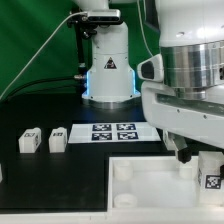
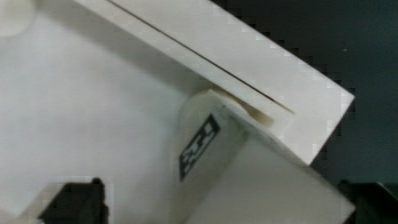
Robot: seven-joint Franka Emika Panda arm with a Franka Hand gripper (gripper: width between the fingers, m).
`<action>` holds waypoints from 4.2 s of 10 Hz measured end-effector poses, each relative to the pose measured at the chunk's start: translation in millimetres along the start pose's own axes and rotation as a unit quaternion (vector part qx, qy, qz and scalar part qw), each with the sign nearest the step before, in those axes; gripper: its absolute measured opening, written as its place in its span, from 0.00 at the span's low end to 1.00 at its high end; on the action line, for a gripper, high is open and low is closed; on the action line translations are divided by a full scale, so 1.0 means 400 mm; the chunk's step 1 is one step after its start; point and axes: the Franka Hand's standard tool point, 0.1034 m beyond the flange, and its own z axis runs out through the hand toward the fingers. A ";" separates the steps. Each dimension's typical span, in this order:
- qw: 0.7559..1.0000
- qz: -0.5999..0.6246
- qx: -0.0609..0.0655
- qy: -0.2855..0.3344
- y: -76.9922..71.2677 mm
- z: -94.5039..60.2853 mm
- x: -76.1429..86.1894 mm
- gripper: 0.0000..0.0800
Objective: Assemble one leg
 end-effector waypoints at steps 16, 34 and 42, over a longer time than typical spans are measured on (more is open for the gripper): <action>0.943 0.333 -0.013 -0.002 -0.041 -0.016 -0.015 0.37; 0.996 0.090 -0.020 0.001 -0.027 0.002 -0.031 0.81; 0.955 -0.295 -0.030 0.032 -0.023 0.008 0.017 0.70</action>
Offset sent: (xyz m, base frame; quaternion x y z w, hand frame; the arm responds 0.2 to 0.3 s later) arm -0.0029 0.0137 -0.0001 -0.0110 0.0086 -0.4717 0.8816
